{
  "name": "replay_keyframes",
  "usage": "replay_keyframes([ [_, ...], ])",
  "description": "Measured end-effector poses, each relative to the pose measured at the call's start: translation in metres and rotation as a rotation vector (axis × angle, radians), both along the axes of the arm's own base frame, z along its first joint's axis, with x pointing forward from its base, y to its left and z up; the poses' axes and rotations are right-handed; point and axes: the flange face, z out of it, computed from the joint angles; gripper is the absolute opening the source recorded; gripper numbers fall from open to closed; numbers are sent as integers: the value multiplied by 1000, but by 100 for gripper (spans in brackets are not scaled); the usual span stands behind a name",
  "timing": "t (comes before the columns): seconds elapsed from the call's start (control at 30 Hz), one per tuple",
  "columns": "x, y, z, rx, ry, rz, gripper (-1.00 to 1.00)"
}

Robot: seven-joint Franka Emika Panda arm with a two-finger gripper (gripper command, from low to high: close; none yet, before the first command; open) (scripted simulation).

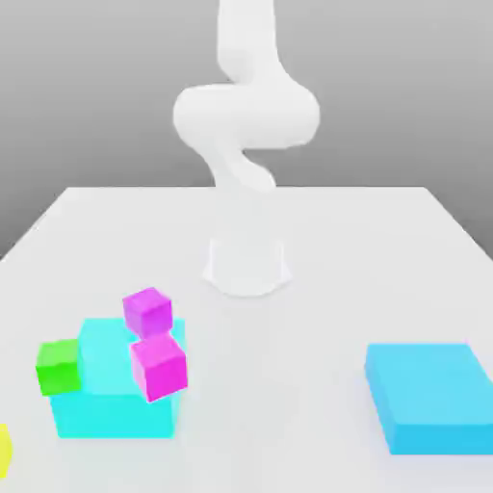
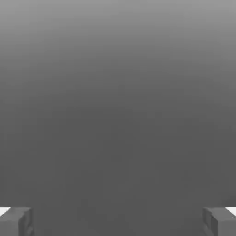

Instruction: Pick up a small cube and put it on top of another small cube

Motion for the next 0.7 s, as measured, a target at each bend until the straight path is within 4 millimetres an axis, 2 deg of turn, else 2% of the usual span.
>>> replay_keyframes([
  [0.17,57,-45,-62,93,116,-177,0],
  [0.37,104,-107,-147,196,243,-395,0],
  [0.53,124,-162,-226,278,343,-587,0],
  [0.7,123,-224,-312,358,437,-800,0],
])
